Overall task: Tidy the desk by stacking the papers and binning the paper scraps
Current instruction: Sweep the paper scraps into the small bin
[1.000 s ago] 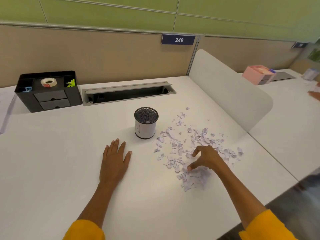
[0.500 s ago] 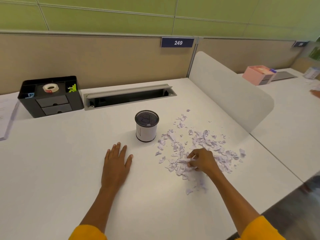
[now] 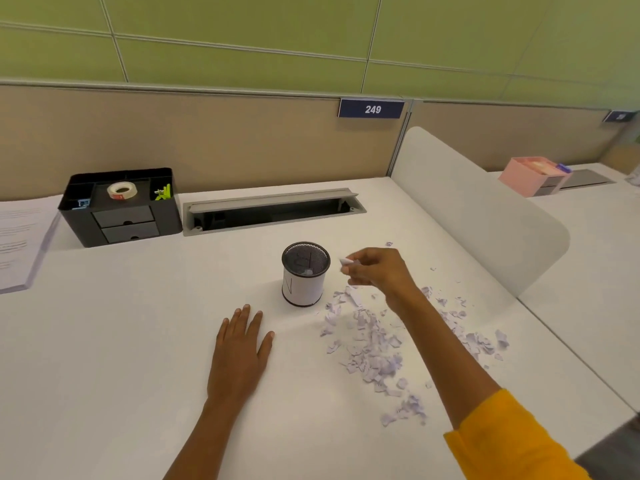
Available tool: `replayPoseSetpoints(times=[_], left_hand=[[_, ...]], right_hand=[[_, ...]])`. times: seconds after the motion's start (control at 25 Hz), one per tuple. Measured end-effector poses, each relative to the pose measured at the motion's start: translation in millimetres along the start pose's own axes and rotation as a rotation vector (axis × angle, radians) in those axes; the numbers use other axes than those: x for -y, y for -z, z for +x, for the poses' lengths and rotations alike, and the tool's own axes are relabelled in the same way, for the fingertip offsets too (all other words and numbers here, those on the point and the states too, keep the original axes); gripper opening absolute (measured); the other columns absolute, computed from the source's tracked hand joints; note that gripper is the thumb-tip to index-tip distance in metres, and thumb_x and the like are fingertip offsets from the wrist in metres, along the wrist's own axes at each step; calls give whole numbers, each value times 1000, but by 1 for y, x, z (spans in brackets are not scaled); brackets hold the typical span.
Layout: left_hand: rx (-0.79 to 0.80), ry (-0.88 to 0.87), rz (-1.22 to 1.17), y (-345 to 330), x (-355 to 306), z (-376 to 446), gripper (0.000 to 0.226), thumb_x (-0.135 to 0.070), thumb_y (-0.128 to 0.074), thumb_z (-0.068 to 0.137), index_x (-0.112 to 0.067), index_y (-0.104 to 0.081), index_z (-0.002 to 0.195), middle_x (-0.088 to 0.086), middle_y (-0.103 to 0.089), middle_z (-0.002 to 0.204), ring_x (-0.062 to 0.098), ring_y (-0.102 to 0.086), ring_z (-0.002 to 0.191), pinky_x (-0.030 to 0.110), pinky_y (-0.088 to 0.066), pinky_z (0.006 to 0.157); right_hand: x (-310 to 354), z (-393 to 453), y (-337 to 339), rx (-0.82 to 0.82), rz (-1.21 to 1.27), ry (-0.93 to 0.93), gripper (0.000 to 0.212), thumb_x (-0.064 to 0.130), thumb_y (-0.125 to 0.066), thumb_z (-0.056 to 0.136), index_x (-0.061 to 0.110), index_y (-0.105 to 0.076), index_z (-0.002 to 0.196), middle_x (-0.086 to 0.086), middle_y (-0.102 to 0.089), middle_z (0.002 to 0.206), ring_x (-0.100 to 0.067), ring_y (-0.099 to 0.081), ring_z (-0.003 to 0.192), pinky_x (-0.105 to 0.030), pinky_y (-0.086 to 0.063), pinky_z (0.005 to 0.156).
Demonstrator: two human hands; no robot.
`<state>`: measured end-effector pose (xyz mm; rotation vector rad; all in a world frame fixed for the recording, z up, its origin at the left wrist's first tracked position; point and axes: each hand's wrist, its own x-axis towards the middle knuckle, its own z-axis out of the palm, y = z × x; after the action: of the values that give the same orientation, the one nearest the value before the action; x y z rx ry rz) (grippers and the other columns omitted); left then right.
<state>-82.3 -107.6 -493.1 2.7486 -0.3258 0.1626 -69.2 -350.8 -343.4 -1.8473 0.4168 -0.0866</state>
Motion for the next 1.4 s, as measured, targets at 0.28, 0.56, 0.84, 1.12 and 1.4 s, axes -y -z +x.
replayPoseSetpoints(times=[0.28, 0.56, 0.84, 1.12, 1.4], left_hand=[[-11, 24, -18, 4, -3, 1, 74, -53, -8, 96, -9, -63, 118, 15, -57, 129, 29, -56, 118, 33, -21, 106], [-19, 33, -15, 4, 0, 2, 74, -52, -8, 96, -8, -64, 118, 17, -58, 128, 30, -57, 117, 34, -22, 104], [-26, -3, 7, -3, 1, 2, 63, -48, -24, 90, -7, -60, 123, 17, -52, 134, 31, -51, 123, 33, -17, 106], [-73, -27, -17, -6, 1, 2, 70, -51, -19, 87, -9, -52, 131, 15, -42, 143, 28, -37, 134, 32, -10, 112], [-6, -4, -11, -3, 0, 2, 60, -45, -28, 89, -7, -60, 123, 18, -52, 134, 32, -50, 124, 33, -15, 108]], right_hand=[[23, 35, -41, 27, -228, 52, 31, 5, -77, 75, 5, -68, 105, -14, -69, 105, -28, -69, 89, -39, -57, 84], [2, 11, -5, -17, -105, 110, 31, 4, -77, 74, 5, -69, 103, -15, -70, 100, -25, -70, 83, -33, -60, 73], [-70, -42, 49, 175, -639, -209, 59, 28, -87, 63, 20, -61, 115, 0, -55, 108, -18, -55, 95, -31, -52, 79], [-100, -57, 30, 212, -705, -198, 83, 31, -92, 50, 34, -52, 122, -4, -38, 113, -24, -52, 101, -32, -57, 69], [-102, -43, 15, 31, -488, -222, 18, -3, -73, 64, 10, -66, 76, -10, -66, 70, -21, -62, 55, -35, -59, 61]])
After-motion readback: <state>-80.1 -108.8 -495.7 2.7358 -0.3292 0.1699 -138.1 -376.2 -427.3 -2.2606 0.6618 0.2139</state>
